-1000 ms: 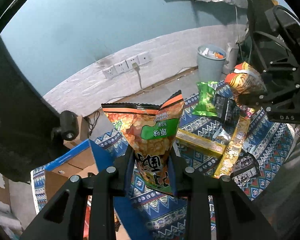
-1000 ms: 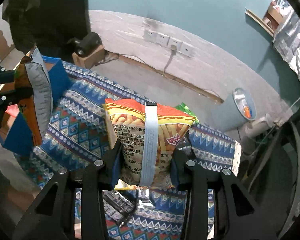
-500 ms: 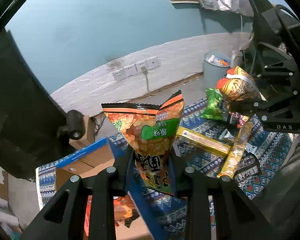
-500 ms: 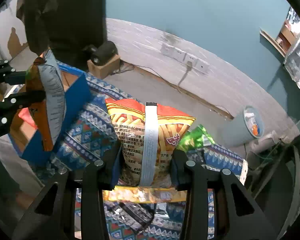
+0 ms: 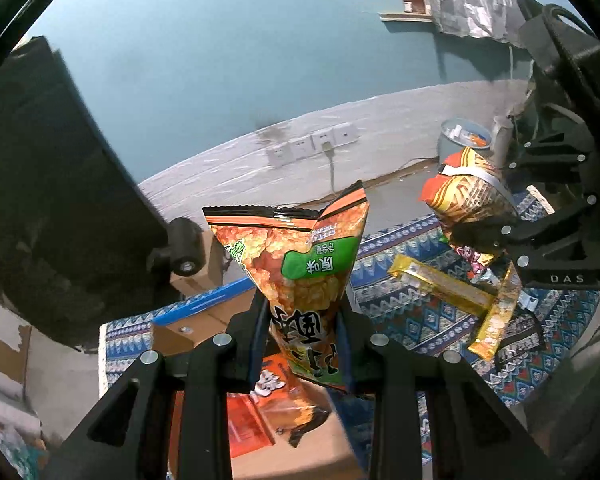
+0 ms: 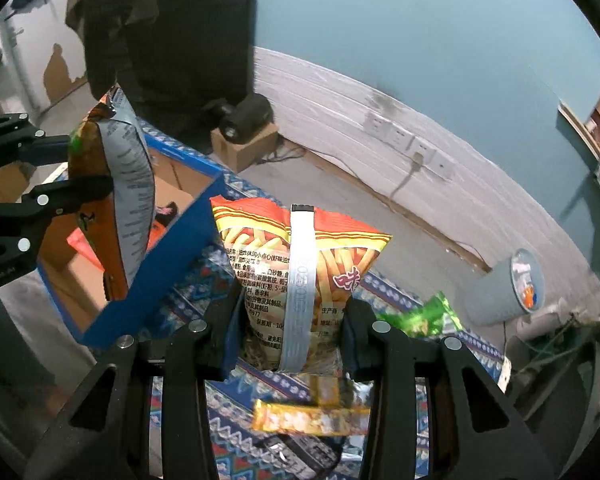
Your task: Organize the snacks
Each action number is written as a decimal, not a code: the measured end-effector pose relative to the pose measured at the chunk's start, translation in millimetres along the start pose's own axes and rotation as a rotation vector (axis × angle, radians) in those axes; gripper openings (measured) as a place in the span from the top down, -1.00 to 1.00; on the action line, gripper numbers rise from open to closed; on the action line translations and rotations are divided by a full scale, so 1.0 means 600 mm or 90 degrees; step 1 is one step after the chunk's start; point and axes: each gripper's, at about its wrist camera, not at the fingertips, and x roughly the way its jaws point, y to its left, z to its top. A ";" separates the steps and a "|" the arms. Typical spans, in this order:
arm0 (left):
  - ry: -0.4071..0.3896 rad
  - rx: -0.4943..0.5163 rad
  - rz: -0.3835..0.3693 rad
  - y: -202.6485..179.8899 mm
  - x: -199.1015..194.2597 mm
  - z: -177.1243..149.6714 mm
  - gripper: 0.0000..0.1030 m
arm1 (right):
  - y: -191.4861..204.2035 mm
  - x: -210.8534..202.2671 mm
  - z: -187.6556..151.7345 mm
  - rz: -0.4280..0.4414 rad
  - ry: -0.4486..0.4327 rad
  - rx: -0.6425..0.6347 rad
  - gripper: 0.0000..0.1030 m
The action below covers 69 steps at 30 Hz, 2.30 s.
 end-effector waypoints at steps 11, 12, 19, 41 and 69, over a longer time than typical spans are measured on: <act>0.019 -0.053 0.023 0.083 -0.006 -0.052 0.42 | 0.081 0.022 0.051 0.037 -0.002 -0.039 0.25; 0.020 -0.056 0.025 0.089 -0.007 -0.056 0.42 | 0.091 0.027 0.056 0.042 -0.001 -0.043 0.25; 0.038 -0.076 0.036 0.134 -0.005 -0.091 0.41 | 0.143 0.053 0.083 0.065 0.011 -0.065 0.25; 0.146 -0.137 0.045 0.206 0.070 -0.190 0.39 | 0.252 0.159 0.124 0.128 0.082 -0.075 0.23; 0.124 -0.097 0.046 0.143 0.060 -0.141 -0.49 | 0.168 0.117 0.078 0.063 0.080 -0.041 -0.39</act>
